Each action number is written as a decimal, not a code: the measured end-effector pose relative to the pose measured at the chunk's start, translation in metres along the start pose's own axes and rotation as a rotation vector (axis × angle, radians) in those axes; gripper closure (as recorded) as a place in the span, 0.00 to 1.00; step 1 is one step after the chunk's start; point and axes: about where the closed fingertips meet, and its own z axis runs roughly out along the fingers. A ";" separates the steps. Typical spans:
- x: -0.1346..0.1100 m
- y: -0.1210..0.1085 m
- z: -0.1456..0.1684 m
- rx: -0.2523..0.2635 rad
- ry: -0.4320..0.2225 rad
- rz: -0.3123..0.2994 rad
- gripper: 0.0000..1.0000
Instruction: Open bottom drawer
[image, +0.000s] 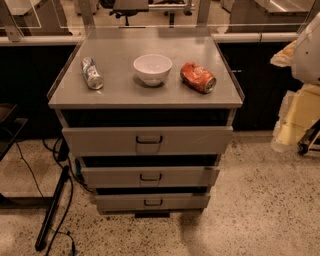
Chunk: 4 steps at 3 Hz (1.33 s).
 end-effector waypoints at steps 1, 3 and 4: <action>0.000 0.000 0.000 0.000 0.000 0.000 0.00; 0.018 0.040 0.067 -0.039 -0.003 -0.047 0.00; 0.035 0.079 0.132 -0.120 0.018 -0.063 0.00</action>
Offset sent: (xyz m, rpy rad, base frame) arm -0.0298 0.0002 -0.1080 0.0161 0.1055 0.0587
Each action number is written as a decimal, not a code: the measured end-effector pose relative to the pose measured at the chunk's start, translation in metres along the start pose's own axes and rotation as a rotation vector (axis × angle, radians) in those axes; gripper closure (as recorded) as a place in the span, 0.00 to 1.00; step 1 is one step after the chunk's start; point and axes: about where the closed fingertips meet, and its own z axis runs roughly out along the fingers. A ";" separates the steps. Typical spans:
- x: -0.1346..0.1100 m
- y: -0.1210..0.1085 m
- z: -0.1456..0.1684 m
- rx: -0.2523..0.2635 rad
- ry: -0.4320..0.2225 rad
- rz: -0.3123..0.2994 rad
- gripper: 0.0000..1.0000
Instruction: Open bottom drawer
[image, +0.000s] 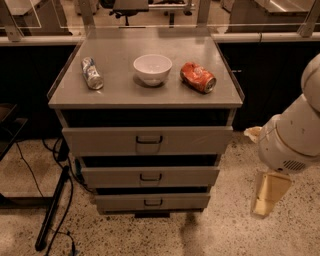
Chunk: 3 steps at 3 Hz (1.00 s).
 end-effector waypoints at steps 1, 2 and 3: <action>0.000 0.000 0.000 0.000 0.000 0.000 0.00; -0.003 0.018 0.029 -0.087 -0.024 0.005 0.00; -0.001 0.042 0.087 -0.162 -0.022 0.013 0.00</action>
Offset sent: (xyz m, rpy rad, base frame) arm -0.0256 0.0242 -0.0726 0.0959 0.1993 0.0347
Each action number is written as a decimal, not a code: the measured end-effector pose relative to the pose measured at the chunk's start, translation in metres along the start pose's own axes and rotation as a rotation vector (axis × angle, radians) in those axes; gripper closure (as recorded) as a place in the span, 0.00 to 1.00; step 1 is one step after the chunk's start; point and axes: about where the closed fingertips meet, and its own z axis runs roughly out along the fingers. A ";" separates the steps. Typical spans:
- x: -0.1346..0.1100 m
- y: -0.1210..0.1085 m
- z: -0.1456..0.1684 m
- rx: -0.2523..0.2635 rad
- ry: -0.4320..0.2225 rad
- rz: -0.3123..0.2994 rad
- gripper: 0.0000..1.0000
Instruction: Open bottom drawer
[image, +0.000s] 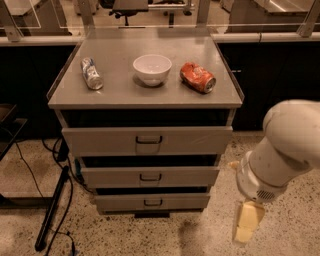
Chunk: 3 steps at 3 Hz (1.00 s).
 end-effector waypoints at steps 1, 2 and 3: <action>-0.002 0.004 0.055 -0.038 0.006 0.001 0.00; -0.009 0.001 0.082 -0.092 -0.015 0.020 0.00; -0.009 0.001 0.084 -0.096 -0.015 0.020 0.00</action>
Offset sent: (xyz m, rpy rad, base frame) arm 0.0134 0.0385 -0.1062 0.0749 0.1542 -0.0146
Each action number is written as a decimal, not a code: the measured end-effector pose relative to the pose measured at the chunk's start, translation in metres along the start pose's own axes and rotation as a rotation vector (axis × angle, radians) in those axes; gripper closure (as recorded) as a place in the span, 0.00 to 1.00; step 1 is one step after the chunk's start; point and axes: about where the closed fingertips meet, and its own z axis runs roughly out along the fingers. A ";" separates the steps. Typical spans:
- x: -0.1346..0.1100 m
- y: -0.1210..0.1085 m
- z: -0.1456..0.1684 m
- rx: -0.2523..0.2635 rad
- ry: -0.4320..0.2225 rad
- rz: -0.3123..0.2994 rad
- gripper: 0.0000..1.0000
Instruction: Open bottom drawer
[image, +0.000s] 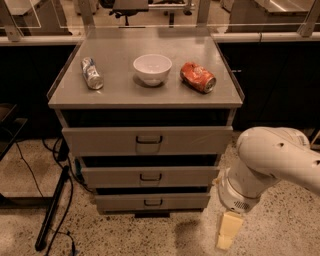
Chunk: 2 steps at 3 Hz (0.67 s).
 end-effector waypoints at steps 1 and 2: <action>0.002 0.004 0.026 -0.037 -0.009 0.015 0.00; 0.003 -0.004 0.077 -0.072 -0.033 0.034 0.00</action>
Offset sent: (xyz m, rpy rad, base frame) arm 0.0126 0.0277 -0.1479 0.0985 0.1116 -0.0452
